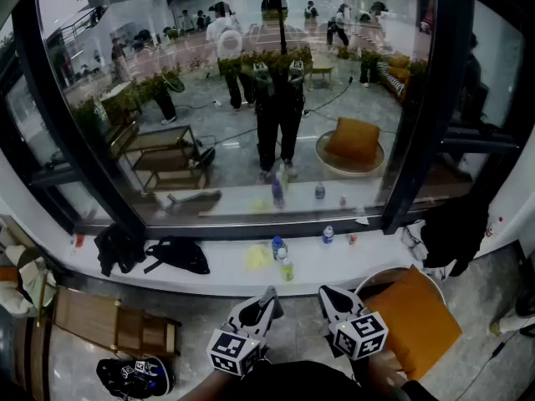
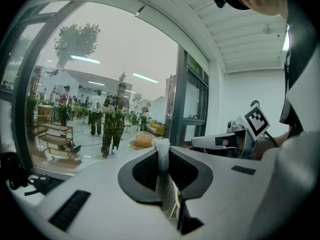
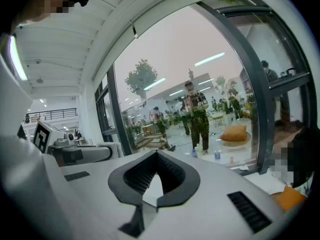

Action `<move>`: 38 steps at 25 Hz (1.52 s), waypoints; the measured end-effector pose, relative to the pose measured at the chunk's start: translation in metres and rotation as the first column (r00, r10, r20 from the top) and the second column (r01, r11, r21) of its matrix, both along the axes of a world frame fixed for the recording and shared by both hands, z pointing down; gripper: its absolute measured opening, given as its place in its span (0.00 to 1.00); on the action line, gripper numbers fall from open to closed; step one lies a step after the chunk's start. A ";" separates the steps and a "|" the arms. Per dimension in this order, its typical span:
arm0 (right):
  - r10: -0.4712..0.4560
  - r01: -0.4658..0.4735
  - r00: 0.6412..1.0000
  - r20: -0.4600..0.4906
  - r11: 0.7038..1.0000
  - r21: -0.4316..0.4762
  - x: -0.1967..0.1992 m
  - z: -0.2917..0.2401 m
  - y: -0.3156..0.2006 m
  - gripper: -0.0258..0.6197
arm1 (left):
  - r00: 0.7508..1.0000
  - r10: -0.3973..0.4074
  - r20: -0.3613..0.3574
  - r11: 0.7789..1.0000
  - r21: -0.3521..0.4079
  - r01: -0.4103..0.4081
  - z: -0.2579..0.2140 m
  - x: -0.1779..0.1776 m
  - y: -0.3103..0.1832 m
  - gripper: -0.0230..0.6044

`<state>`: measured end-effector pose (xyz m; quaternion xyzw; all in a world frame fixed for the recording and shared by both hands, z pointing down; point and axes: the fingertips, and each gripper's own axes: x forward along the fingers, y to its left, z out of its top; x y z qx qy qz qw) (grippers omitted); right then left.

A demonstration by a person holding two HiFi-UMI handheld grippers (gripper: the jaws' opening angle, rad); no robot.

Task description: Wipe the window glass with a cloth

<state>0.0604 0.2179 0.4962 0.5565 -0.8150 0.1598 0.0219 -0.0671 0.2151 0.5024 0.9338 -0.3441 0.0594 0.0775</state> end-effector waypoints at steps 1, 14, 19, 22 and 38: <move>0.000 0.000 1.000 -0.001 1.000 -0.001 0.000 0.001 0.000 0.08 | 1.000 0.000 0.000 1.000 0.000 0.000 0.001 0.000 0.001 0.09; 0.001 -0.001 1.000 0.029 1.000 -0.005 0.010 0.007 0.004 0.09 | 1.000 0.009 0.006 1.000 -0.019 -0.009 0.009 0.011 0.005 0.09; 0.005 -0.004 0.999 0.033 1.000 -0.012 0.020 0.009 0.005 0.09 | 1.000 0.011 0.014 1.000 -0.022 -0.010 0.010 0.020 0.004 0.09; 0.004 -0.004 0.999 0.035 1.000 -0.008 0.025 0.006 0.003 0.09 | 1.000 0.014 0.025 1.000 -0.016 -0.013 0.008 0.025 0.002 0.09; 0.016 -0.016 0.999 0.048 1.000 -0.001 0.033 0.005 -0.033 0.09 | 0.998 0.022 0.052 0.999 -0.024 -0.021 0.015 0.028 -0.028 0.09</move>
